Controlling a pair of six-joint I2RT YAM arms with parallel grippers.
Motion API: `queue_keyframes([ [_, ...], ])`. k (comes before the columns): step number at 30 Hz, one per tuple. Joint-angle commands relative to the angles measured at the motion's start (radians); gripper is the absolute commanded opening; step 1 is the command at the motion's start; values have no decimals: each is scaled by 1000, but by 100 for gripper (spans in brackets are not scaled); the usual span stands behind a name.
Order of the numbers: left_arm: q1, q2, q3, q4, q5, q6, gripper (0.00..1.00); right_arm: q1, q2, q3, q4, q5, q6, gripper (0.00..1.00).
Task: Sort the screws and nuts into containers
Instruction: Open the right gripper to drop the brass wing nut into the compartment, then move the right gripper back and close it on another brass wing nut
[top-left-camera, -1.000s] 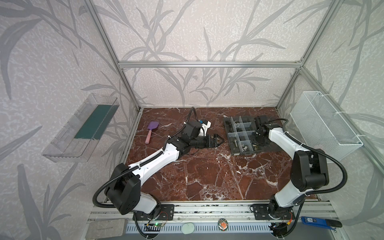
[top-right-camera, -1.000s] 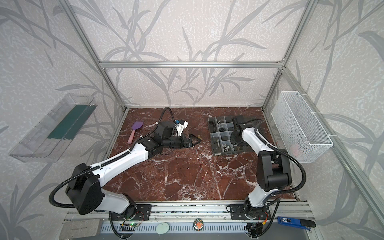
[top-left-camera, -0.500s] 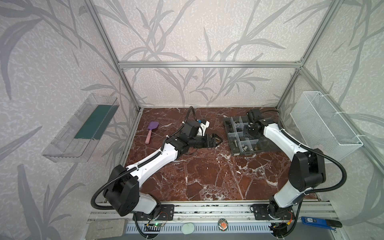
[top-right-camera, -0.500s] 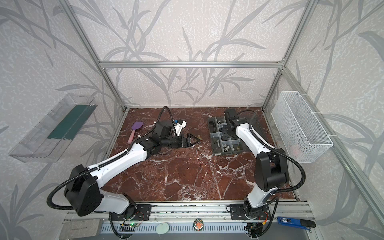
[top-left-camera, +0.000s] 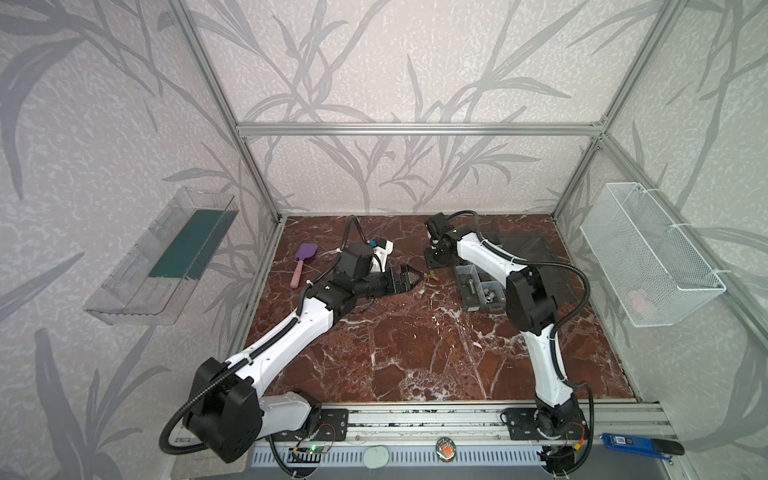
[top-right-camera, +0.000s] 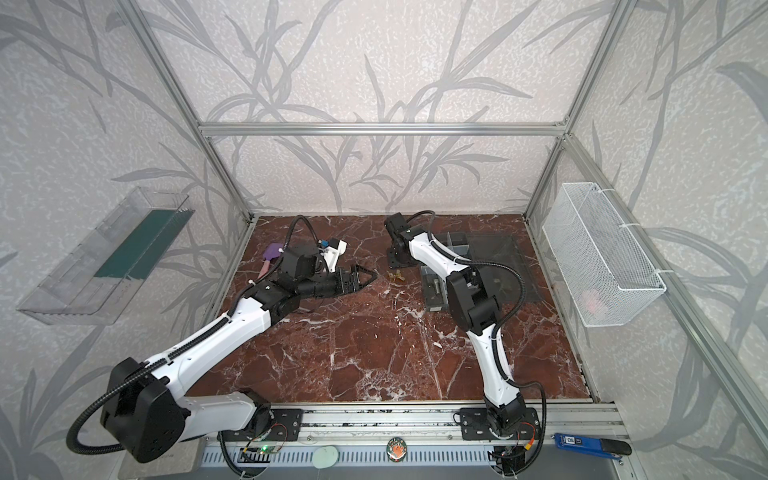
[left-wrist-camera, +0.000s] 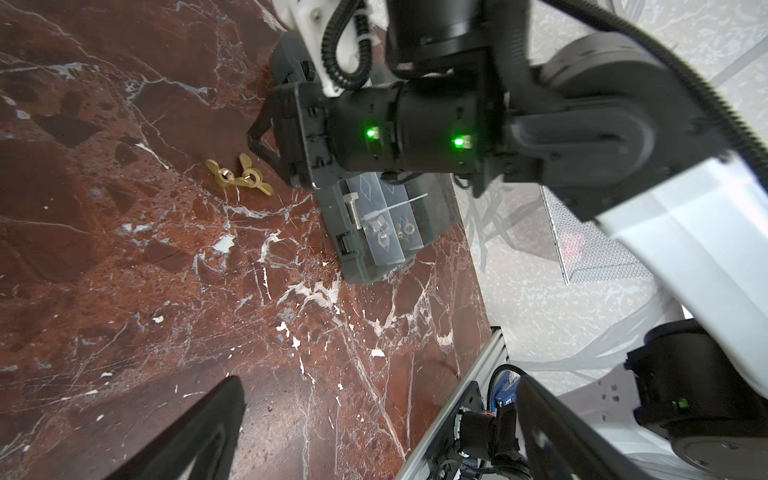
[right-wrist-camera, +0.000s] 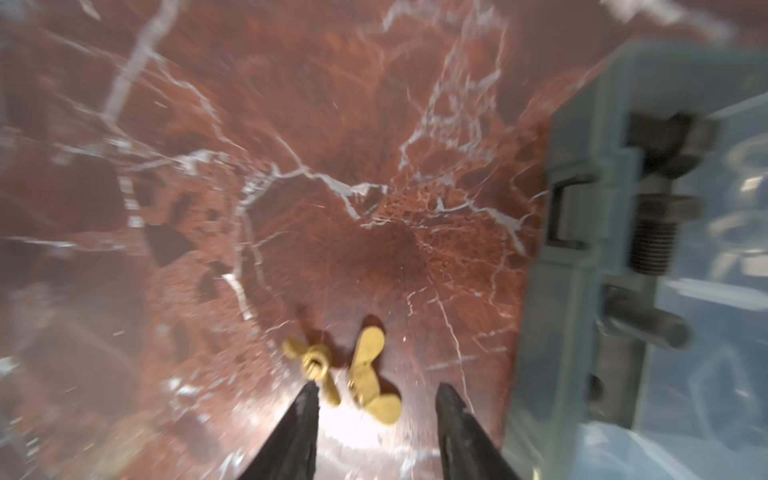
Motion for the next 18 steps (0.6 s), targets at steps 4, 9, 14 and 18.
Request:
queue_keyframes([
  [4, 11, -15, -12, -5, -5, -3, 99, -5, 34, 36, -66, -29, -17, 39],
  [9, 11, 16, -7, 18, 9, -12, 99, -5, 14, -36, -27, -48, -15, 37],
  [14, 12, 41, -1, 29, 17, -15, 99, 1, -15, -95, 1, -60, -14, 35],
  [18, 11, 53, 0, 39, 22, -21, 99, 7, -29, -116, 5, -76, -15, 34],
])
